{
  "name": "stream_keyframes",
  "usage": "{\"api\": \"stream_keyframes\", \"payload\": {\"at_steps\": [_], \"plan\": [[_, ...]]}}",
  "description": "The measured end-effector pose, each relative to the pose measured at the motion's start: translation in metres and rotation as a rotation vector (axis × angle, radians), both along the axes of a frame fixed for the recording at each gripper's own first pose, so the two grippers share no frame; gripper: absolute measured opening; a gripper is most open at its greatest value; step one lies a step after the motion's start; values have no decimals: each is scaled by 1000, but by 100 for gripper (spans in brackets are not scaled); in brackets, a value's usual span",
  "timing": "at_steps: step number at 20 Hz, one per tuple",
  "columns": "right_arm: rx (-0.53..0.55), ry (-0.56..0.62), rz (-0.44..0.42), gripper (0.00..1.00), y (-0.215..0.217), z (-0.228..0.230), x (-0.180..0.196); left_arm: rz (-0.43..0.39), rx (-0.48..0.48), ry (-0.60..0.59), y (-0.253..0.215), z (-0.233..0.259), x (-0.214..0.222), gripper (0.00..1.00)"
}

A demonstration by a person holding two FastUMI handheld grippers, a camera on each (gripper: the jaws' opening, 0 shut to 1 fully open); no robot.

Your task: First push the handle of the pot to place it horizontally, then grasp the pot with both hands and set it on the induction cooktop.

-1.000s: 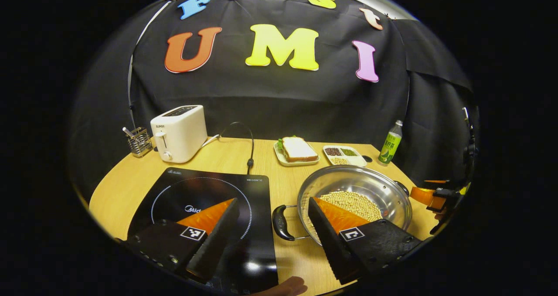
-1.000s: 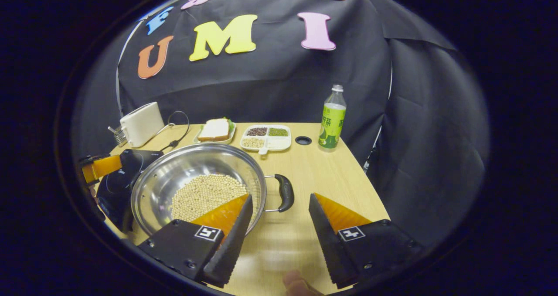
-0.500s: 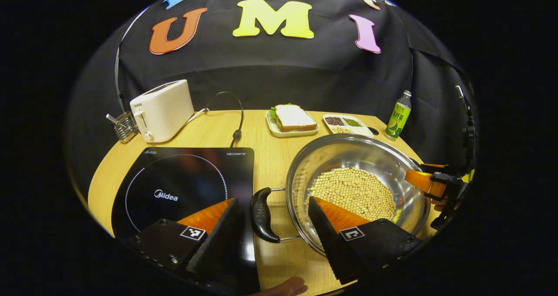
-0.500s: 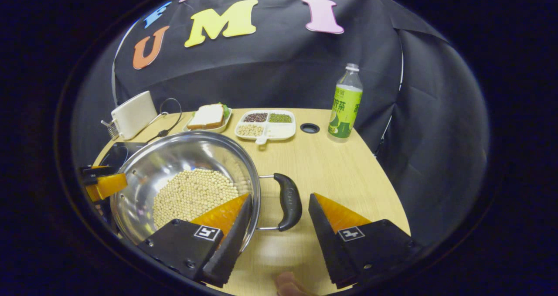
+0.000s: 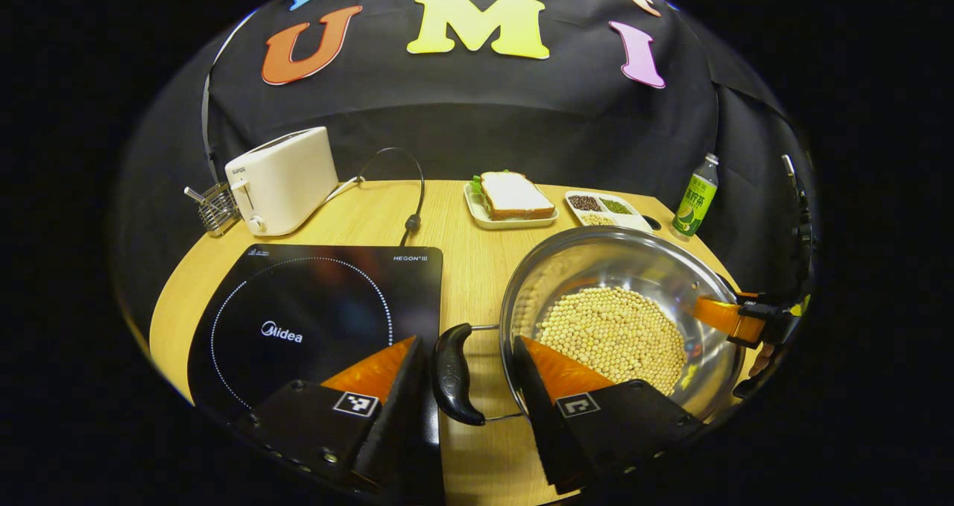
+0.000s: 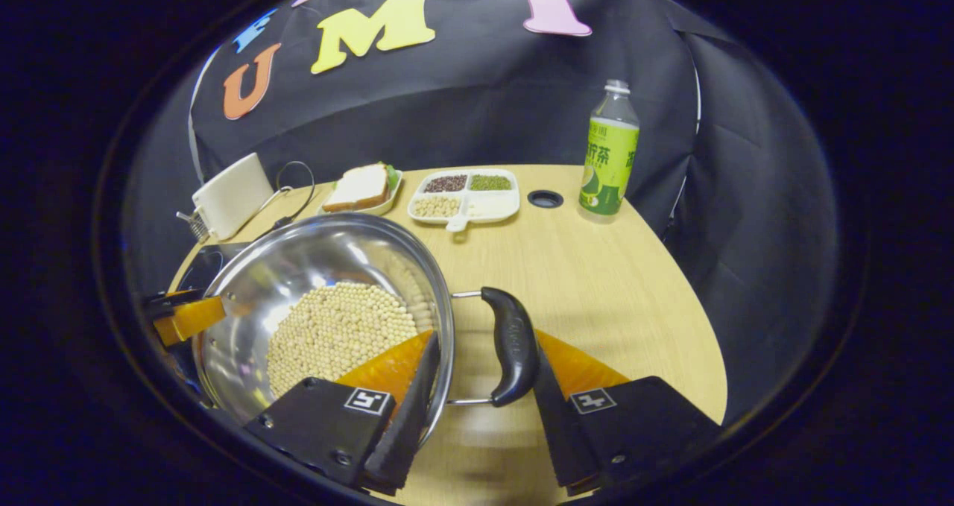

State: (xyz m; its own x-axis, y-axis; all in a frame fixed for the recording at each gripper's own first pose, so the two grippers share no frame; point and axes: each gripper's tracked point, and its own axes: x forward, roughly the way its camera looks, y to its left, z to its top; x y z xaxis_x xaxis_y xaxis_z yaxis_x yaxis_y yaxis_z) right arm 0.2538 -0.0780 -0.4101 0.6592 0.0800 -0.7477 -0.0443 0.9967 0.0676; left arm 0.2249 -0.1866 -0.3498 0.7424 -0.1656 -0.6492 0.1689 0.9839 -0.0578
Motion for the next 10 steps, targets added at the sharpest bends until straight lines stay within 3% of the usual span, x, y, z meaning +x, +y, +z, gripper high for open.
{"api": "stream_keyframes", "payload": {"at_steps": [1,10], "plan": [[-1,4,-10,70,-1,3,-3,-3,-1,4,-1,-1,1,60],[-38,-2,-83,65,-28,23,-49,-90,-23,25,-20,5,-31,54]]}}
